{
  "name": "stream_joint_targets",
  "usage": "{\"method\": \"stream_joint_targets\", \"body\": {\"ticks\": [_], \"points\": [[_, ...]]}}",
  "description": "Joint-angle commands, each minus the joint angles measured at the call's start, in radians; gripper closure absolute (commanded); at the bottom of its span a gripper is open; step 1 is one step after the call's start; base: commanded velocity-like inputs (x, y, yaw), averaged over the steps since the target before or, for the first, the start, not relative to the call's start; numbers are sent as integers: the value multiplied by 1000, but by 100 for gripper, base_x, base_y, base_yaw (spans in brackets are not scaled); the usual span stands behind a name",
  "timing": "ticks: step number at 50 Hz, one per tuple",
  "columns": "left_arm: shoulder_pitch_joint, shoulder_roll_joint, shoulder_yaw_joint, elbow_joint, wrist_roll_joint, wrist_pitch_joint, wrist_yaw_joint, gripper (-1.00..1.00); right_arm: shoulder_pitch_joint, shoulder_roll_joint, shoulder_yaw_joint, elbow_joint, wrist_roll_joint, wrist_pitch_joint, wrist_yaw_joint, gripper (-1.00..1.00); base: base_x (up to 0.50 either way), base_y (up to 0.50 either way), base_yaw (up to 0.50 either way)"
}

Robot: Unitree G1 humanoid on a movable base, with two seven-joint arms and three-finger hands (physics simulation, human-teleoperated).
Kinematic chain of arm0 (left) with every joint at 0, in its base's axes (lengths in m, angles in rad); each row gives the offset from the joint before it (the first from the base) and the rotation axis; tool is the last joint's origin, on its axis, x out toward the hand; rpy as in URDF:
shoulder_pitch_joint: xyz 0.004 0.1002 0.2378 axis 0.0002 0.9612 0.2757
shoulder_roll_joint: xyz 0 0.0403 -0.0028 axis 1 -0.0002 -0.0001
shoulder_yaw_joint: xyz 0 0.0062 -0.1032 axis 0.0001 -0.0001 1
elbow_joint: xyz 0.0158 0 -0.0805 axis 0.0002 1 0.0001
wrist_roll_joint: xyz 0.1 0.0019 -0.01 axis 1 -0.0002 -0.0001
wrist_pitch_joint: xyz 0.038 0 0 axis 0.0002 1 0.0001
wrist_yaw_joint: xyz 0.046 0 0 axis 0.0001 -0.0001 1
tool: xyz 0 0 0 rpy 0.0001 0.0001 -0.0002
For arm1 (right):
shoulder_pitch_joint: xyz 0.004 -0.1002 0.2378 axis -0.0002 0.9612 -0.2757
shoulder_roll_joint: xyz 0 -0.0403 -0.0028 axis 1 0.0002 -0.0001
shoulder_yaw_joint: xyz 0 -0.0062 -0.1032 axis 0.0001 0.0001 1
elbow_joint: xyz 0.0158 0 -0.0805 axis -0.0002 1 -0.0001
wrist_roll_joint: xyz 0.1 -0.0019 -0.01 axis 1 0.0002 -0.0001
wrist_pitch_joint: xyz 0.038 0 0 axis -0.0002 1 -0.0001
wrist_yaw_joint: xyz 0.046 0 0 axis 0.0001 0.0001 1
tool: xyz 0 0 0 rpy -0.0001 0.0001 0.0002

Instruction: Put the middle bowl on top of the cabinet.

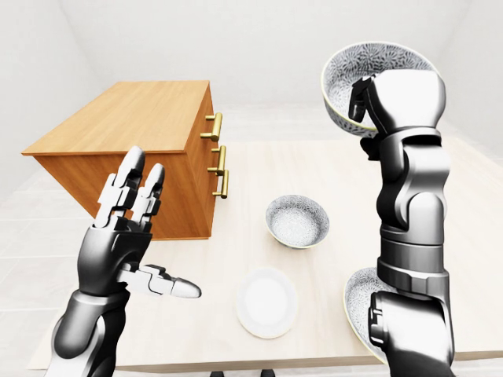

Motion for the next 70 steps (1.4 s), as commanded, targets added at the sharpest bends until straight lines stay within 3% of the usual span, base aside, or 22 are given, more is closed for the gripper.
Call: {"method": "stream_joint_targets", "body": {"ticks": [1,7,19,39,61,70], "points": [[-1,0,1,6,-4,0,-1,-100,-60,29,29,-22,4,29,66,100,0,0,0],[-3,0,3,-6,-6,0,0,-100,-79,56,45,-14,2,20,75,100,0,0,0],[-1,0,-2,5,-4,0,-1,-100,-142,83,62,23,-2,43,82,100,0,0,0],[3,17,-23,-16,25,0,-23,-100,-216,182,112,-6,-18,43,132,100,0,0,0],[0,2,9,-20,-8,0,-24,-100,-368,223,157,185,-60,43,70,100,0,0,0],[-7,1,23,-10,-20,0,-27,-100,-424,243,165,217,-11,43,95,100,0,0,0]]}}
